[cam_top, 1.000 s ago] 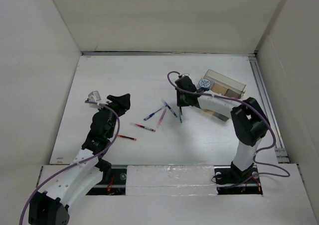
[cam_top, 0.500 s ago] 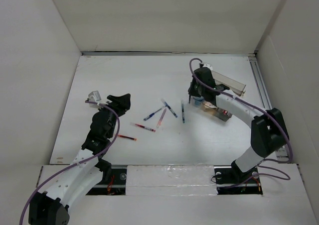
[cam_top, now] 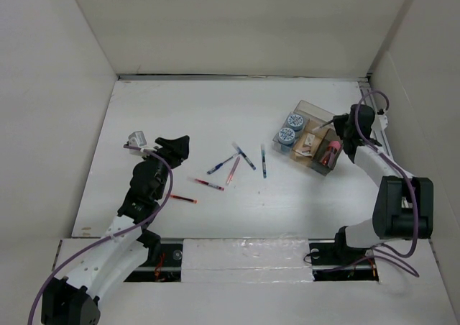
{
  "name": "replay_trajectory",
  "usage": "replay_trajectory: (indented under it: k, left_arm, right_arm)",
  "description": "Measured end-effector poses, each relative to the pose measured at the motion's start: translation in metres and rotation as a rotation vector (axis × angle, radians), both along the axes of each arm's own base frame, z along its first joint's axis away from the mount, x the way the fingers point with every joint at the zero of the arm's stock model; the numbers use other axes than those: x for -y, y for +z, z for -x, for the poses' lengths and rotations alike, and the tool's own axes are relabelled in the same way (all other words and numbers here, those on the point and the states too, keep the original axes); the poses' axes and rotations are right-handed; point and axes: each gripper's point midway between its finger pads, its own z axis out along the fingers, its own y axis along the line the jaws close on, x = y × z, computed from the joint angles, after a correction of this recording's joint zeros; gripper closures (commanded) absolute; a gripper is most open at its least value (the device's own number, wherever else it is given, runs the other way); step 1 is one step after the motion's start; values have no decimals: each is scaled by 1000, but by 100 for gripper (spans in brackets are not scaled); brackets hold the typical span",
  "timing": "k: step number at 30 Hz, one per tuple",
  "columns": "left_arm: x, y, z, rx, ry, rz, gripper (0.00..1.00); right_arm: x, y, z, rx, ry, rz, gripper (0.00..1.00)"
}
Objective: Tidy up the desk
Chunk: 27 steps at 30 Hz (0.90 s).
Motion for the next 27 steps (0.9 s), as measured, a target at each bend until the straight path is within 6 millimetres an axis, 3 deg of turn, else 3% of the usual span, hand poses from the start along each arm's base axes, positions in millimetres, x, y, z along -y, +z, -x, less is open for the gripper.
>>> replay_trajectory:
  k: [5, 12, 18, 27]
  left_arm:
    - [0, 4, 2, 12, -5, 5, 46]
    - [2, 6, 2, 19, -12, 9, 46]
    - [2, 5, 2, 18, -12, 8, 46]
    - [1, 5, 2, 18, -11, 8, 46]
  right_arm:
    - [20, 8, -5, 60, -127, -5, 100]
    - [50, 42, -29, 113, -290, 76, 100]
    - [68, 24, -44, 29, -387, 170, 100]
    - [56, 12, -80, -104, -408, 324, 100]
